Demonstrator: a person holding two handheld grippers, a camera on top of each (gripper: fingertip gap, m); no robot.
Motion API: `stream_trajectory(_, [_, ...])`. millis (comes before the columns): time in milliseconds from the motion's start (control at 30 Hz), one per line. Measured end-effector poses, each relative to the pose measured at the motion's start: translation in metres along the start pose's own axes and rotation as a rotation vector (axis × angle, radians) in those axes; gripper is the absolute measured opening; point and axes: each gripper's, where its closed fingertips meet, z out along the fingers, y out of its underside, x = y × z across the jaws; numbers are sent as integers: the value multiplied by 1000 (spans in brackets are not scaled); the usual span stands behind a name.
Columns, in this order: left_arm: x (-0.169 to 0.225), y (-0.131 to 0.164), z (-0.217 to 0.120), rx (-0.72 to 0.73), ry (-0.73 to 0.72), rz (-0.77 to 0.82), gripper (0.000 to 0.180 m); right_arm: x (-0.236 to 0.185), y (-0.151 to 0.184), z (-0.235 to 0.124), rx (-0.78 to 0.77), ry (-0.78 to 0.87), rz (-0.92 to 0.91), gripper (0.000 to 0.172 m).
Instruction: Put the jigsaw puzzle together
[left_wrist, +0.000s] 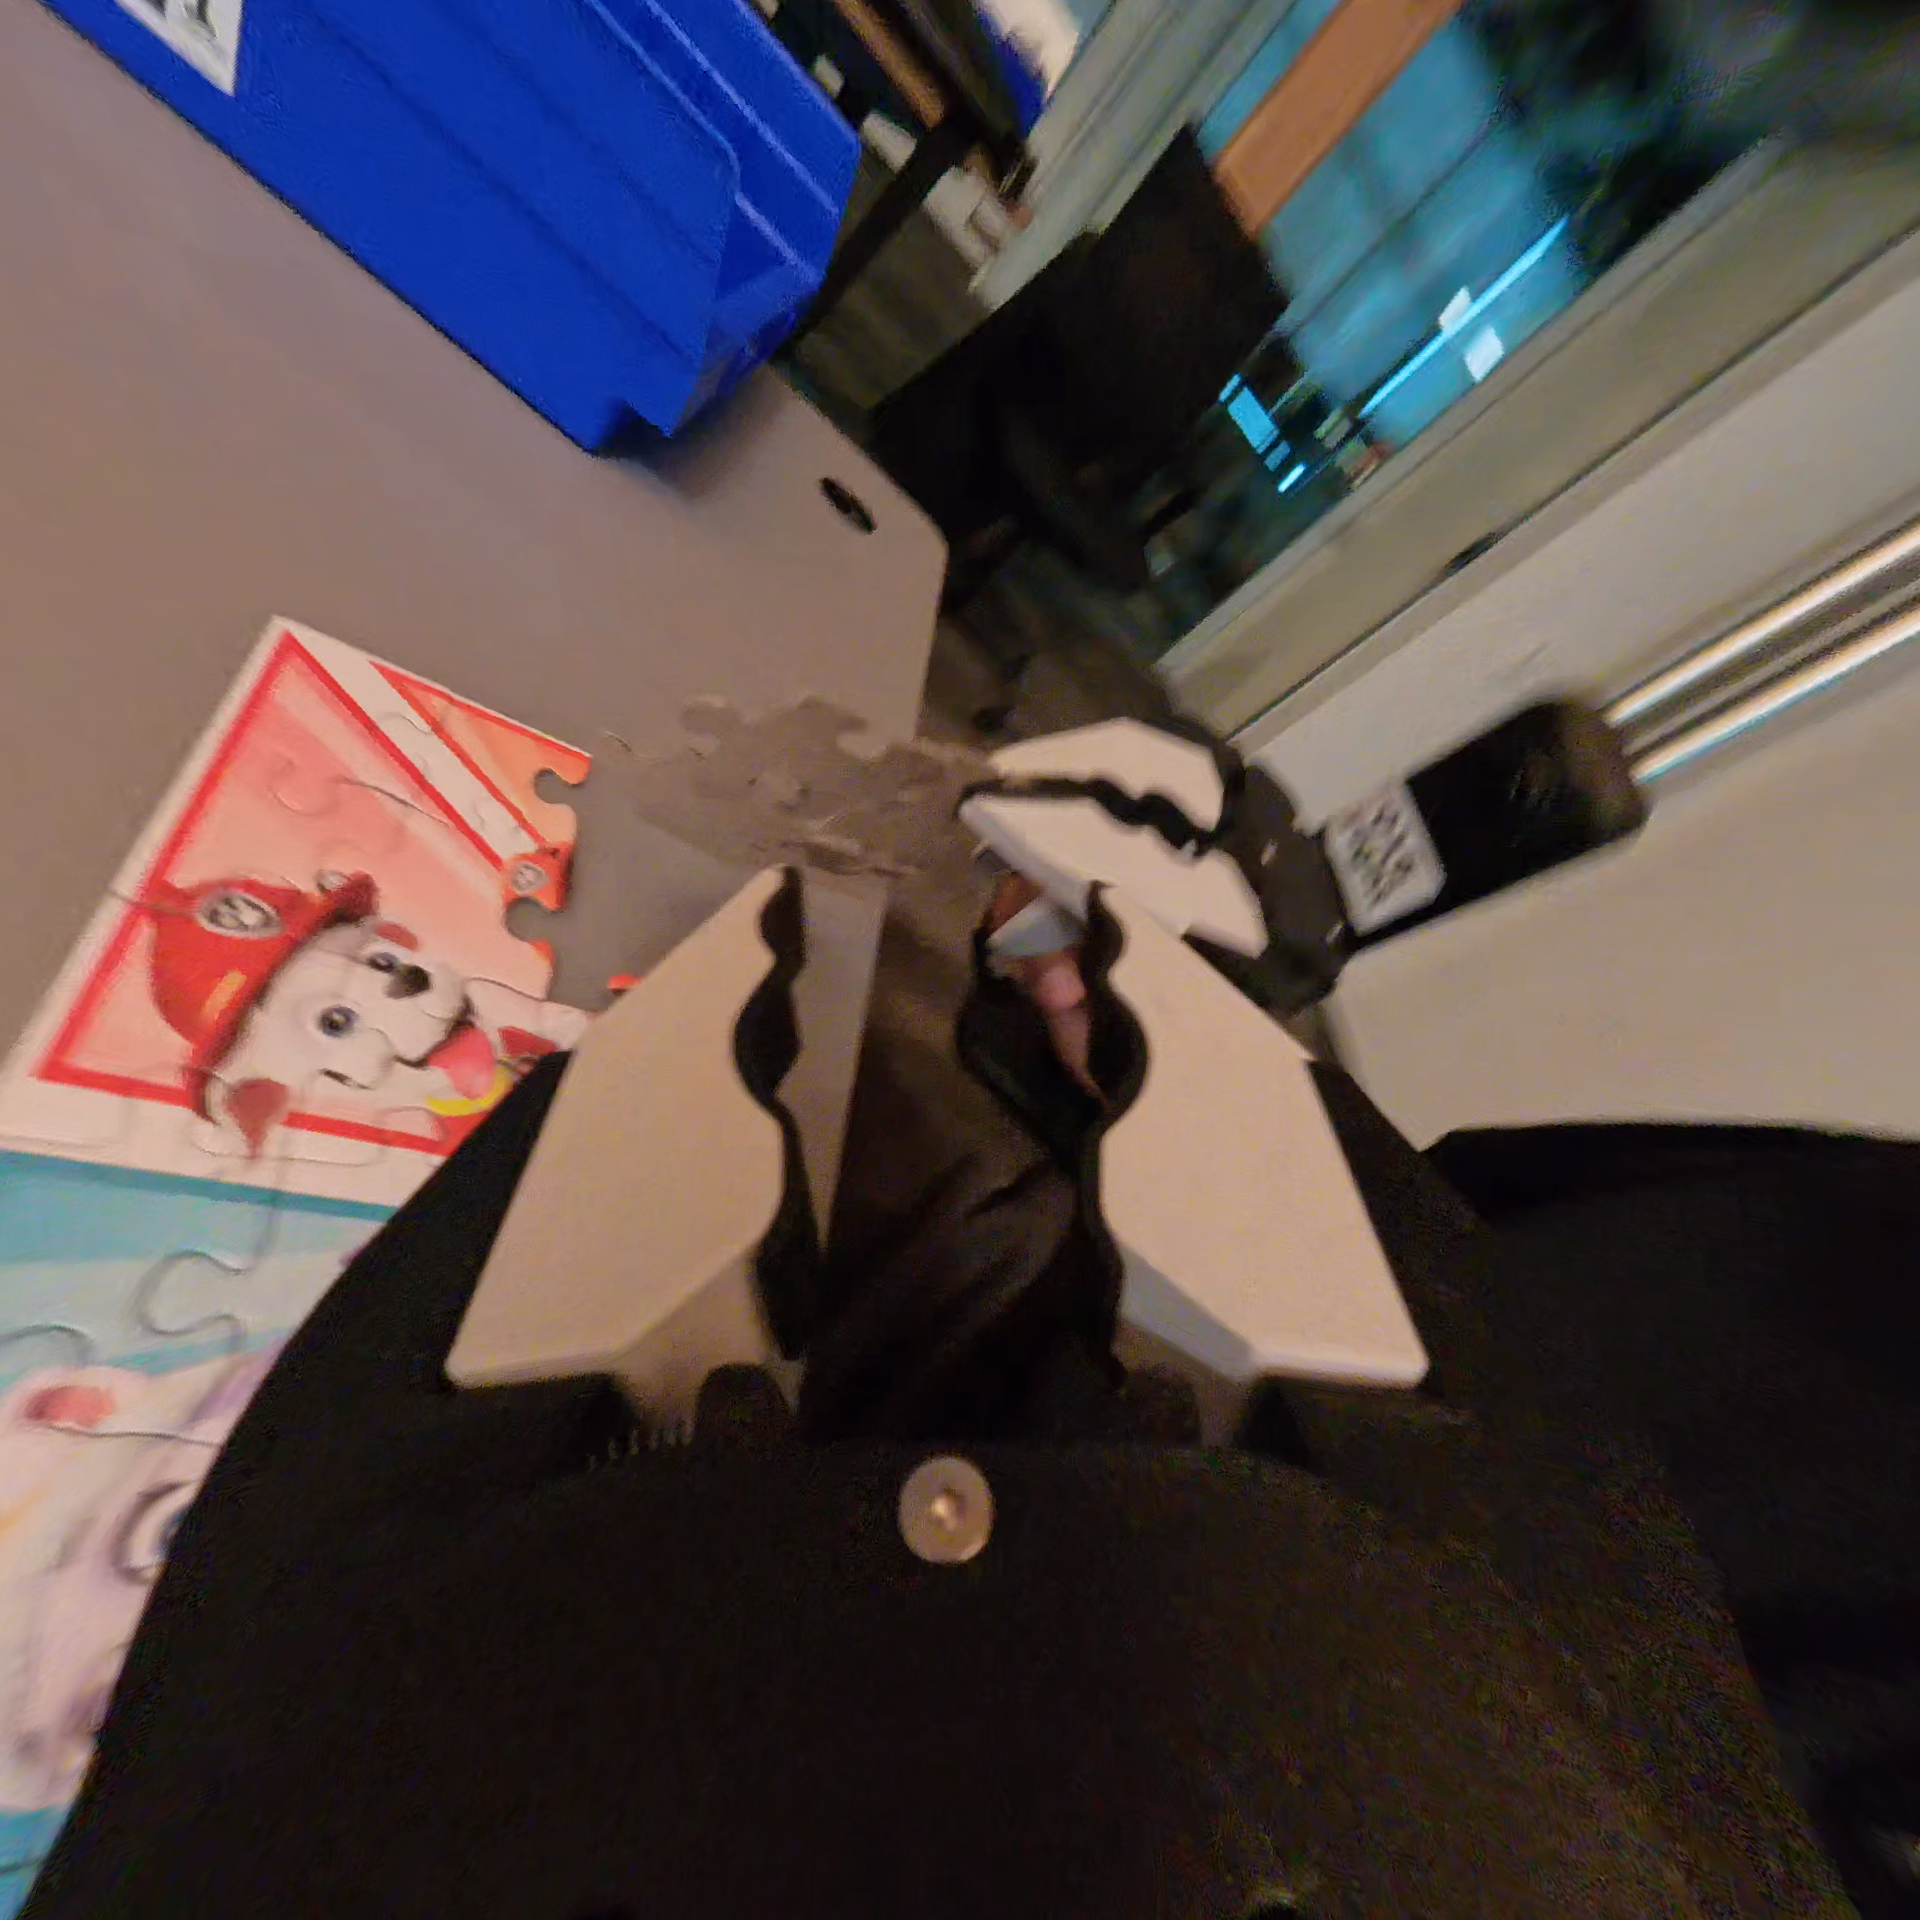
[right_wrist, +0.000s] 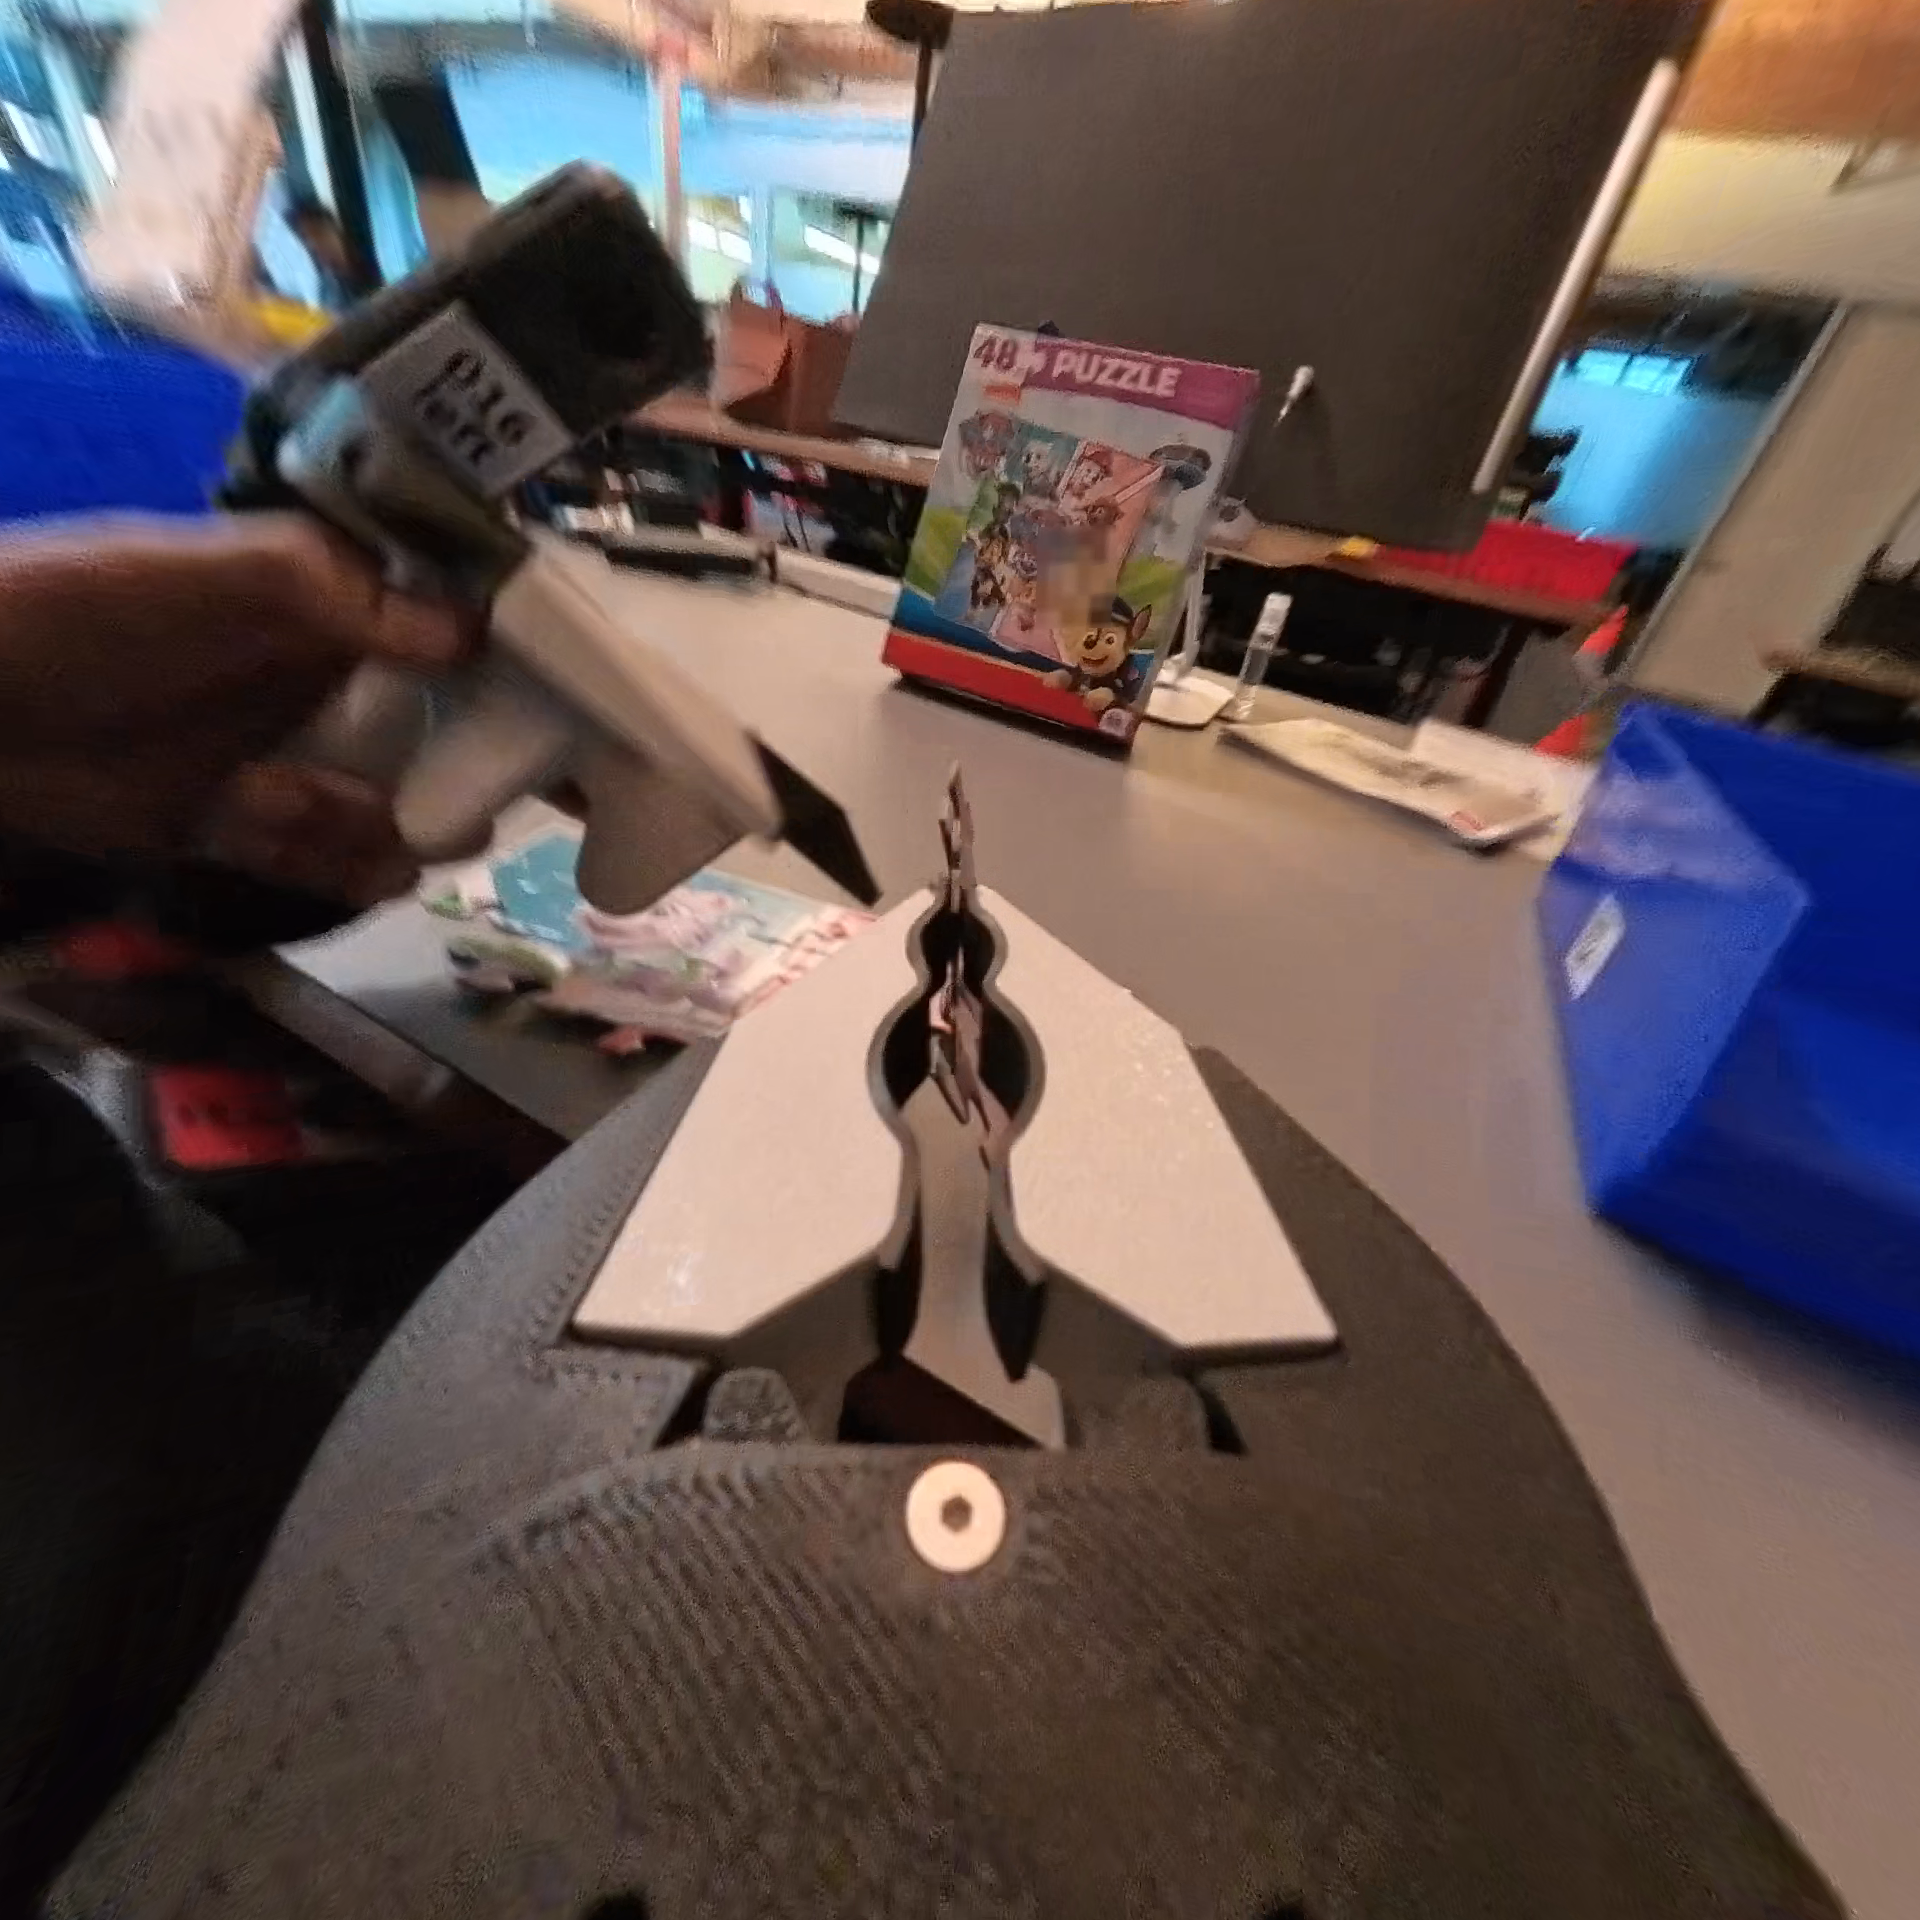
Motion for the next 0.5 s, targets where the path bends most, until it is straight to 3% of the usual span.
stream_trajectory(100, [2, -5, -6, 69, 152, -222, 72, -16, 3, 10, -52, 73, -326, 0])
stream_trajectory(167, [0, -5, -9, 95, 224, -323, 69, -28, 3, 16, -69, 111, -522, 0])
stream_trajectory(300, [-4, -8, -17, 145, 282, -401, 37, -44, -1, 22, -57, 138, -729, 0])
stream_trajectory(433, [-10, -15, -28, 194, 274, -396, 6, -46, -6, 23, -37, 120, -742, 4])
stream_trajectory(500, [-13, -20, -33, 221, 265, -385, 0, -46, -6, 24, -36, 106, -734, 7])
